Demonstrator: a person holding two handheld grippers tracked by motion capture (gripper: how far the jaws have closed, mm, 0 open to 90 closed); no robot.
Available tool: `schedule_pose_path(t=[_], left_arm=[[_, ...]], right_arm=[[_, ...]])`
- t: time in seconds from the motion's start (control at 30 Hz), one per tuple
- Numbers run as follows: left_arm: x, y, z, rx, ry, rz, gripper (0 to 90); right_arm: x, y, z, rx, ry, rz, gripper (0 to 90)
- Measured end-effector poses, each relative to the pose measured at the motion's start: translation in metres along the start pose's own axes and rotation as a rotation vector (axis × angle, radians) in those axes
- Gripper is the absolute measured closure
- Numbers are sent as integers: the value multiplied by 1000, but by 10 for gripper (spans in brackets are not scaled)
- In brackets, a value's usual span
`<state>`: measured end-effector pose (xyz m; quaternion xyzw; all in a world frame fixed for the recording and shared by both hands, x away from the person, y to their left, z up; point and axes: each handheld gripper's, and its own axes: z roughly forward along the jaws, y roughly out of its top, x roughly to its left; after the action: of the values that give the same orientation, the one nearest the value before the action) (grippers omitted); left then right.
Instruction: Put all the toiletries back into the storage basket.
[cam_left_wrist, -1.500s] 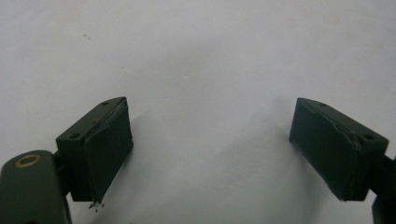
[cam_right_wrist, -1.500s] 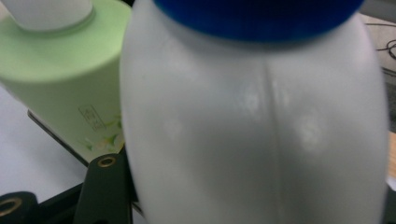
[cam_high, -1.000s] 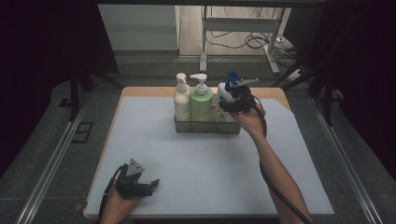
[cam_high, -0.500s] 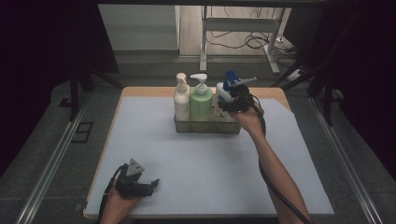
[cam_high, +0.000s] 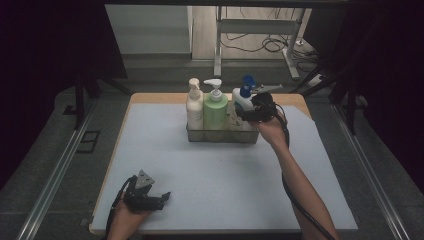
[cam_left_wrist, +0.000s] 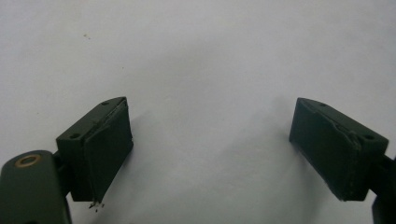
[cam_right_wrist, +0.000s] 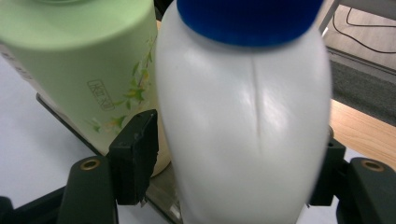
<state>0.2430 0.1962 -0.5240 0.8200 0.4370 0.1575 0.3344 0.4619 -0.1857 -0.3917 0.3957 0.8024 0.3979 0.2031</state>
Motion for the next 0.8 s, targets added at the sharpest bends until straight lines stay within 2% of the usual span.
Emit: schedule_pose_path(t=[0.13, 0.5, 0.8], left_arm=[[0, 0, 0, 1, 0, 1, 129], [0, 0, 0, 1, 1, 0, 128], [0, 0, 0, 1, 1, 1, 129]], right_arm=[[-2, -5, -7, -15, 12, 10, 334], [-2, -16, -26, -27, 32, -3, 347], [-4, -26, -44, -26, 56, 9, 416]])
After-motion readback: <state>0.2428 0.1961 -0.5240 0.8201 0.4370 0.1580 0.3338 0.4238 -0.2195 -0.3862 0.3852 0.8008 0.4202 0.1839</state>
